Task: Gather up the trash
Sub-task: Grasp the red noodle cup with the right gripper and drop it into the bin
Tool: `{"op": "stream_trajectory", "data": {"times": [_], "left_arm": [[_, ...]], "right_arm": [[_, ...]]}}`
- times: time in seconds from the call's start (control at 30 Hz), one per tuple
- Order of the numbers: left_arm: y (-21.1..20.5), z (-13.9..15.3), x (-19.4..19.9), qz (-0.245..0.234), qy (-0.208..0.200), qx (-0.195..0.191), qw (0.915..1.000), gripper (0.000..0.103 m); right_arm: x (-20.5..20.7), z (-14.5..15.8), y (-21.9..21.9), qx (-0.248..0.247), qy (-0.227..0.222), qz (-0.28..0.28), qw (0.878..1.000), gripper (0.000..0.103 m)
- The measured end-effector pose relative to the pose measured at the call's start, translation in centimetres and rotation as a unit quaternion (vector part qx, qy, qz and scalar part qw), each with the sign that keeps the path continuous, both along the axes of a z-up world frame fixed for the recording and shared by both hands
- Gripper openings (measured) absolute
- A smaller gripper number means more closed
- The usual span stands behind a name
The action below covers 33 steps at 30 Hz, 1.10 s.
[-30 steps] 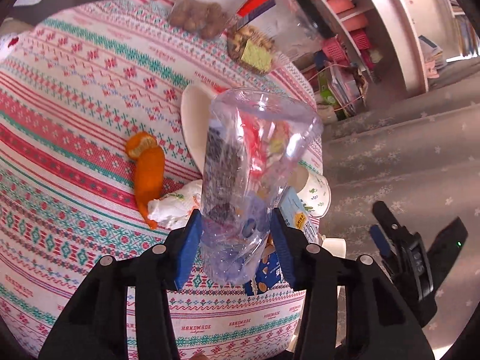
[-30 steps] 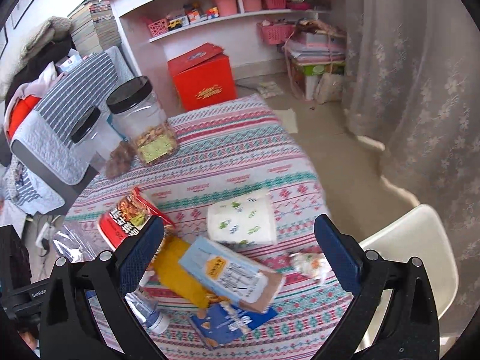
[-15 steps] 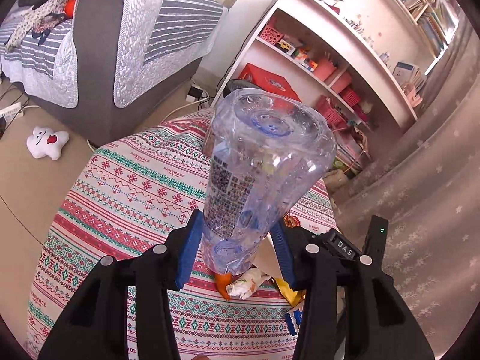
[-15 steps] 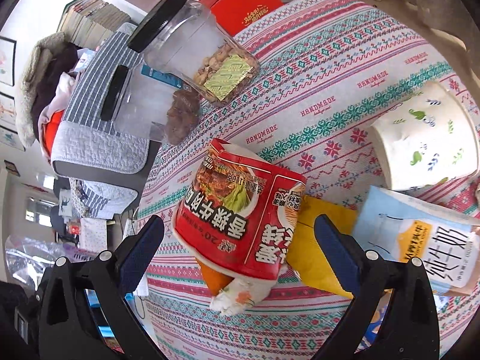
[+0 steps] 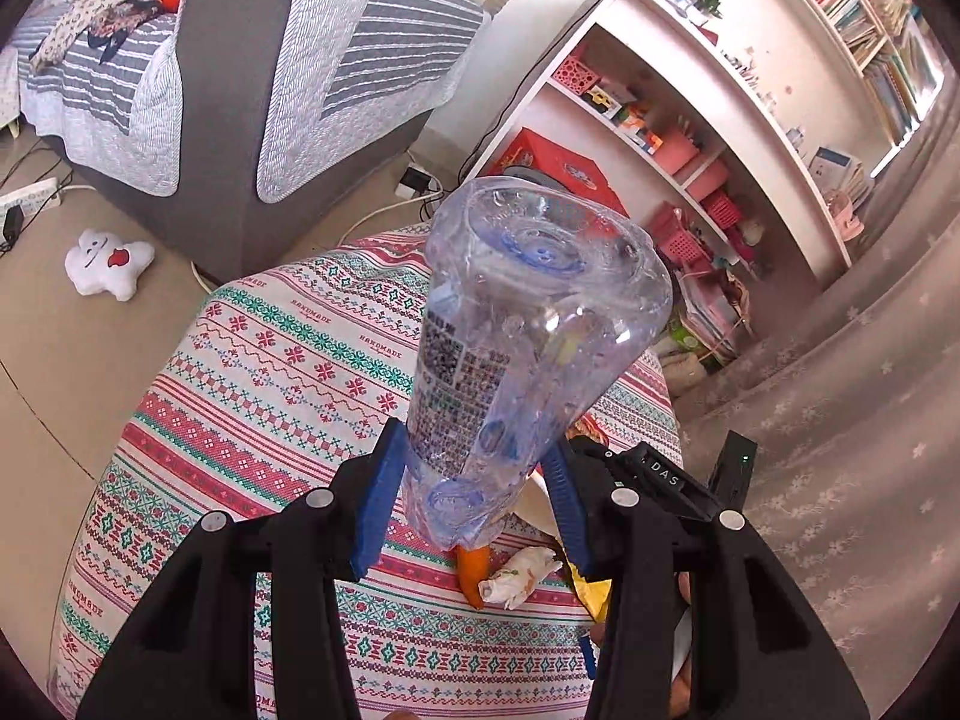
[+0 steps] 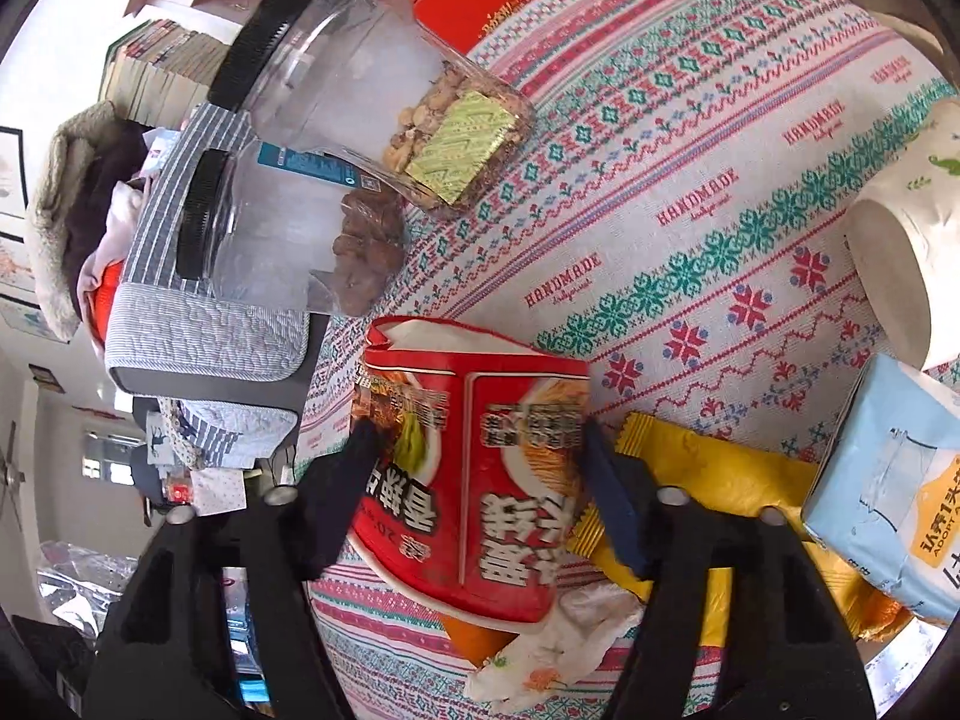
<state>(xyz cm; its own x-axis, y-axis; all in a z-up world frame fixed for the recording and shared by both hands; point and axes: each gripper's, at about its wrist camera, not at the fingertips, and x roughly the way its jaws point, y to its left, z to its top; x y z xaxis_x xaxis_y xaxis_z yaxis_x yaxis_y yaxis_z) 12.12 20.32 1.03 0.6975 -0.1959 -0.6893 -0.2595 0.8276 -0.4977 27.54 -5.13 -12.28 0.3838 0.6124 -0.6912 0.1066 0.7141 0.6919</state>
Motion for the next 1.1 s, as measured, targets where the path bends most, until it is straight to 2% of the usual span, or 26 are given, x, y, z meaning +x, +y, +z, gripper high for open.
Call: {"op": "stream_trajectory", "data": {"times": [0.07, 0.17, 0.33, 0.5, 0.67, 0.87, 1.1], "left_arm": [[0.0, 0.0, 0.0, 0.001, 0.001, 0.003, 1.0, 0.046], [0.1, 0.1, -0.1, 0.006, -0.002, 0.005, 1.0, 0.046], [-0.1, 0.5, -0.2, 0.013, -0.011, 0.022, 0.9996, 0.046], [-0.5, 1.3, -0.5, 0.02, -0.03, 0.049, 0.9982, 0.046], [-1.6, 2.0, -0.6, 0.019, -0.051, 0.08, 0.9953, 0.046], [-4.2, 2.7, -1.1, 0.006, -0.086, 0.118, 0.9892, 0.045], [-8.0, 3.4, -1.2, -0.021, -0.116, 0.144, 0.9825, 0.045]], "right_arm": [[-0.2, 0.8, 0.4, -0.006, -0.014, 0.006, 1.0, 0.055], [-1.0, 2.6, 1.3, -0.046, -0.057, 0.022, 0.997, 0.053], [-2.7, 5.8, 2.7, -0.113, -0.139, 0.037, 0.983, 0.051], [-5.0, 9.6, 3.1, -0.184, -0.237, 0.037, 0.953, 0.051], [-7.4, 12.8, 2.1, -0.246, -0.322, 0.019, 0.914, 0.051], [-10.2, 15.6, -1.0, -0.288, -0.38, -0.015, 0.879, 0.051], [-13.1, 18.2, -5.8, -0.332, -0.416, -0.06, 0.844, 0.052]]}}
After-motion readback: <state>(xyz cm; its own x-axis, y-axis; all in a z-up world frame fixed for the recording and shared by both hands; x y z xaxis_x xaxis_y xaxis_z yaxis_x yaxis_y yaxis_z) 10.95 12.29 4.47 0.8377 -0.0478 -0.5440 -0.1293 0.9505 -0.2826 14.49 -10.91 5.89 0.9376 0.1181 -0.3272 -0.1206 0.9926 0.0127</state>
